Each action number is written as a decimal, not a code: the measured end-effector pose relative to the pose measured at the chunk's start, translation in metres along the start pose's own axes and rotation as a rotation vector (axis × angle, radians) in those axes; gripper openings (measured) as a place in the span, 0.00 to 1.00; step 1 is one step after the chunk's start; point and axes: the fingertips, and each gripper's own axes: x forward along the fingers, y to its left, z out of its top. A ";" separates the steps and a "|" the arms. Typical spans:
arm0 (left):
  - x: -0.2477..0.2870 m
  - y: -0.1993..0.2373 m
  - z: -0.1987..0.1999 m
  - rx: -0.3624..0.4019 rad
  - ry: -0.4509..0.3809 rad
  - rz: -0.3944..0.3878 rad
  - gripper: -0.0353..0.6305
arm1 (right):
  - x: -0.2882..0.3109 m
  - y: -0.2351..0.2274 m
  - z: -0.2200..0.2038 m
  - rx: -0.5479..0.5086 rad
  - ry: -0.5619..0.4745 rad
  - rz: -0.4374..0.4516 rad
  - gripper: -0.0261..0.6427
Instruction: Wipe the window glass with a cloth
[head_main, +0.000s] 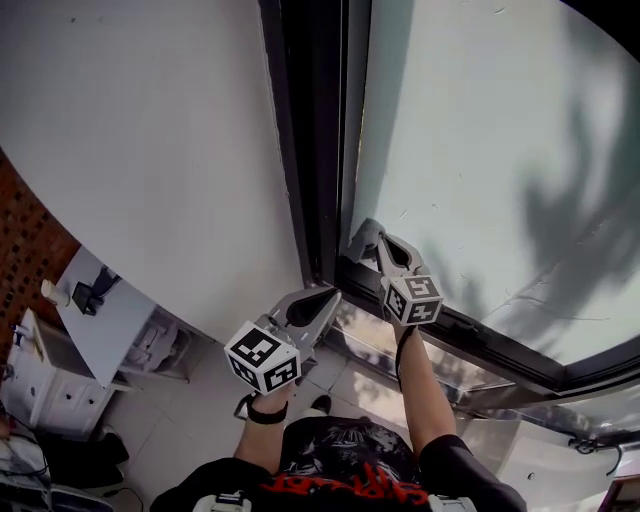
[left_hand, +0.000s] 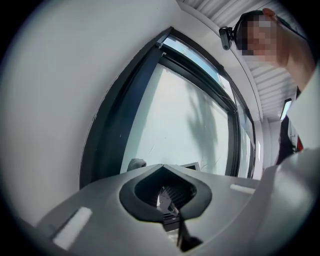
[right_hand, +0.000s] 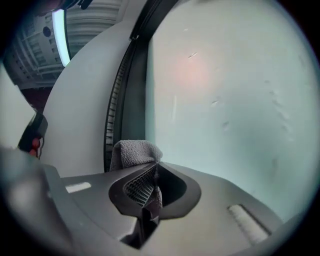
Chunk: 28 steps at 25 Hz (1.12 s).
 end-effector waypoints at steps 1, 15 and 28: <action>0.006 0.000 -0.003 -0.003 0.002 -0.008 0.05 | -0.010 -0.009 0.001 0.004 -0.009 -0.014 0.06; 0.128 -0.131 -0.018 0.052 0.033 -0.363 0.05 | -0.286 -0.180 0.019 0.109 -0.167 -0.474 0.06; 0.182 -0.224 -0.051 0.096 0.121 -0.481 0.05 | -0.561 -0.348 -0.005 0.178 -0.106 -0.968 0.06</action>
